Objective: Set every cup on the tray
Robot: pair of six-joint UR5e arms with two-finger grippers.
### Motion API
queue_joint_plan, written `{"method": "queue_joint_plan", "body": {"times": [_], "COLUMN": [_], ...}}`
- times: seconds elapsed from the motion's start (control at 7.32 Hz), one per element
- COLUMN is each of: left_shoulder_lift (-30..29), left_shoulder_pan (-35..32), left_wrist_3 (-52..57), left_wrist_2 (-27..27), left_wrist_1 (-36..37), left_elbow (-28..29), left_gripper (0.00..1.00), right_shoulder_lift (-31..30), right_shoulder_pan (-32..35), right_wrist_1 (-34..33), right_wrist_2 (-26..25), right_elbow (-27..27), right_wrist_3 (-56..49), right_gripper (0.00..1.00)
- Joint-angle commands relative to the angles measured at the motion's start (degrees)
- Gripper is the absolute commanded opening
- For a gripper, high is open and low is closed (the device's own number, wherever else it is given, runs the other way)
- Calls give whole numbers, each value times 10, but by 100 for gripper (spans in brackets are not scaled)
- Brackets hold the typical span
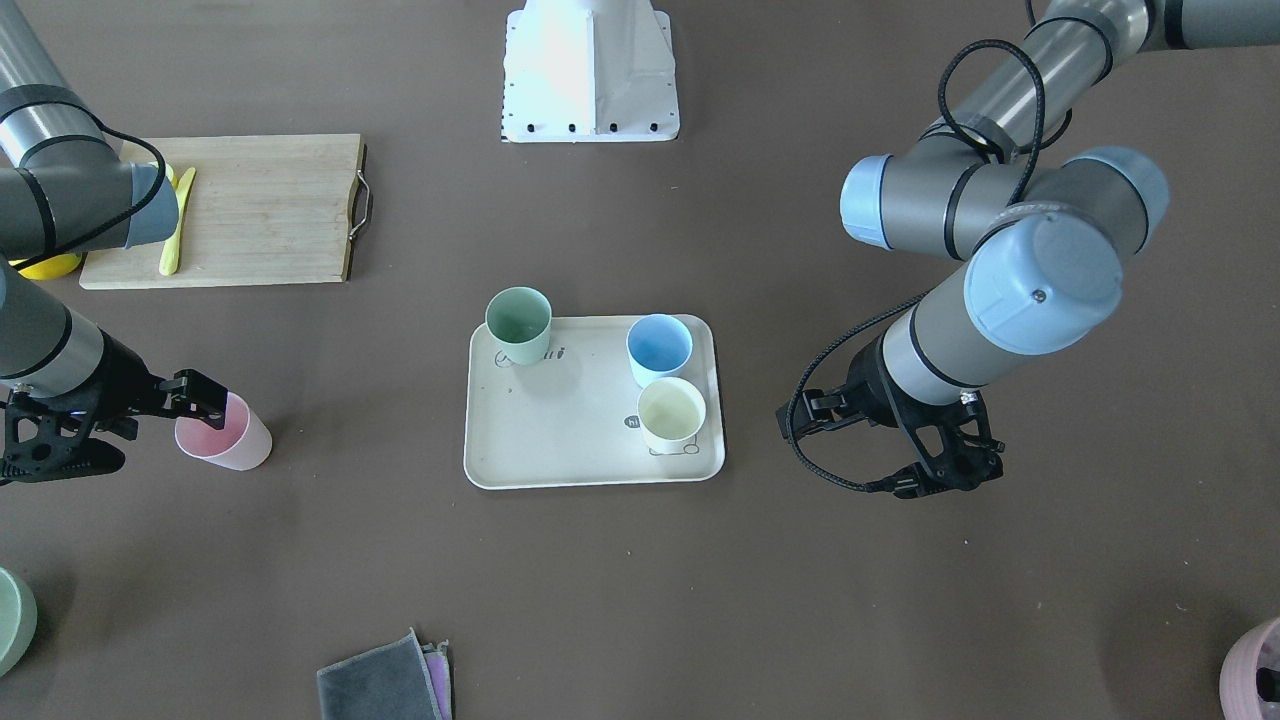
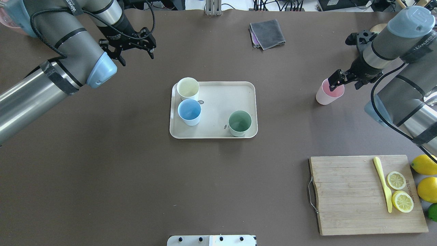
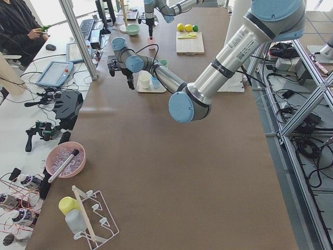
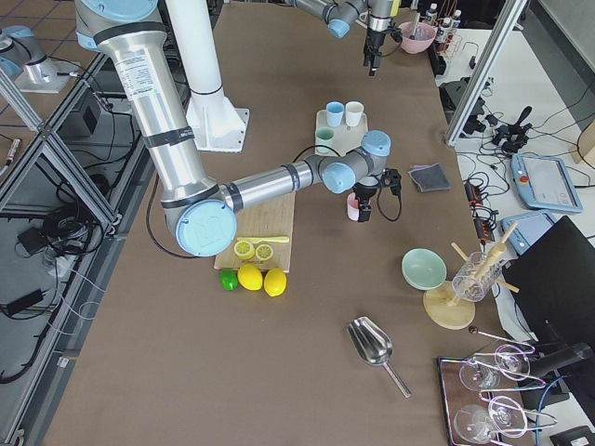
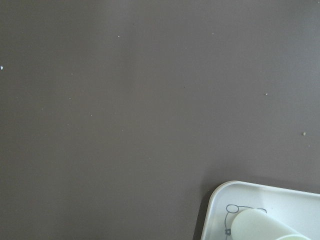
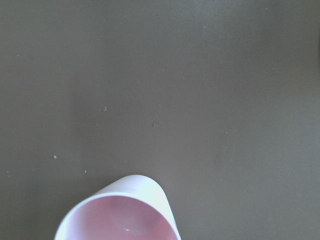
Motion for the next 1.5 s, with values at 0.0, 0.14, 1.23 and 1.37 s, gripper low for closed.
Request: {"method": "queue_joint_plan", "body": {"times": [0.0, 0.14, 1.23, 1.37], "left_shoulder_lift": [-1, -1, 1, 2], "left_shoulder_pan": [0, 0, -20, -33], "left_wrist_3": [0, 0, 5, 37], "left_wrist_2": [0, 0, -2, -2], "left_wrist_1": [0, 0, 19, 41], "left_elbow": [-1, -3, -21, -28], "left_gripper": [98, 98, 98, 98], "right_shoulder_lift": [3, 3, 20, 32], "right_shoulder_pan": [-3, -3, 34, 32], "right_wrist_1": [0, 0, -5, -4], "right_wrist_2": [-8, -8, 77, 77], "right_elbow": [-7, -7, -7, -7], "right_wrist_3": [3, 3, 8, 38], "right_gripper": [86, 55, 0, 0]}}
